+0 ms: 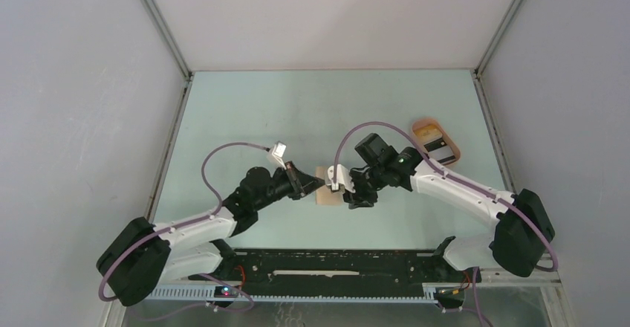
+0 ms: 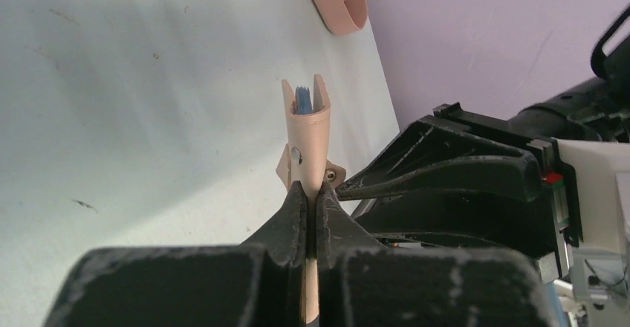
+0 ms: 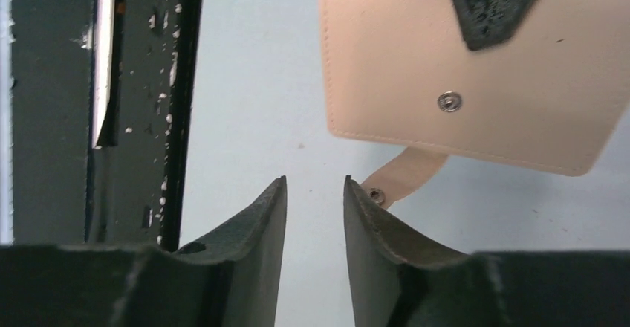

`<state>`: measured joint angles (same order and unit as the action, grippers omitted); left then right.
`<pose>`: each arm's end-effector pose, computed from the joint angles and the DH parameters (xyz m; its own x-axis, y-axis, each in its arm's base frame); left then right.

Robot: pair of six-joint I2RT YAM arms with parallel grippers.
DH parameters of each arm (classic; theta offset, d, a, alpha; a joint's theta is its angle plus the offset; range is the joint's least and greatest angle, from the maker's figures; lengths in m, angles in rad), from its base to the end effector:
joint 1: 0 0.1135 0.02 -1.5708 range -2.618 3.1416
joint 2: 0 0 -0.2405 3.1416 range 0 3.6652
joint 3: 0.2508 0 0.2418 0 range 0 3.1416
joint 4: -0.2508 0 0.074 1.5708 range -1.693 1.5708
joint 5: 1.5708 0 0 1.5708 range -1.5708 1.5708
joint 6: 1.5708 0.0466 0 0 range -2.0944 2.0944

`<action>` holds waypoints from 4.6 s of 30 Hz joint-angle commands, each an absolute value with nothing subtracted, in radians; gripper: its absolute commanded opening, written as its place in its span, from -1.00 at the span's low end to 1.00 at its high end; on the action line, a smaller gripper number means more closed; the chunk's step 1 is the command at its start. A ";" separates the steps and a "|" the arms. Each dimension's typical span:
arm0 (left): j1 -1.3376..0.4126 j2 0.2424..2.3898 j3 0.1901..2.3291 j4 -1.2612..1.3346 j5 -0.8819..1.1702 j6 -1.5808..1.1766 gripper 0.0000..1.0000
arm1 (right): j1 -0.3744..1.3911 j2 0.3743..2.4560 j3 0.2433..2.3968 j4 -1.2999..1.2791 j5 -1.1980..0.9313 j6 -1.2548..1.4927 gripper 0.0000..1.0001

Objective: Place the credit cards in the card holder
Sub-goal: Pick up the card holder from the center of the board, then open the card holder.

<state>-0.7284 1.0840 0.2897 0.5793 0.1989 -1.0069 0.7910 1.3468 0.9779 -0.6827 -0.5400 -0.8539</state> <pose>0.1665 -0.1609 0.1755 -0.7584 -0.4337 -0.4866 0.2912 0.4423 -0.8482 0.1681 0.2040 0.2206 0.1939 -0.7235 -0.6625 -0.9788 -0.1883 -0.0808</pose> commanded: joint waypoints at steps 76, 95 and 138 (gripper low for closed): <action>-0.781 0.690 0.259 0.506 0.178 -0.474 0.86 | 0.414 1.363 1.080 -0.504 -1.002 -0.222 -1.00; -0.977 0.972 0.422 0.429 -0.237 -0.383 0.57 | 0.383 1.396 1.071 -0.472 -1.023 -0.147 -1.00; -0.938 0.903 0.386 0.340 -0.143 -0.091 -0.03 | 0.370 1.405 1.072 -0.483 -1.075 -0.161 -1.00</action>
<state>-0.9573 0.9272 0.3889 0.2958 -0.1711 -0.1596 0.3744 1.4094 1.0523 -0.4973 -1.0351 -0.1539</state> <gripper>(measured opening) 0.498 0.014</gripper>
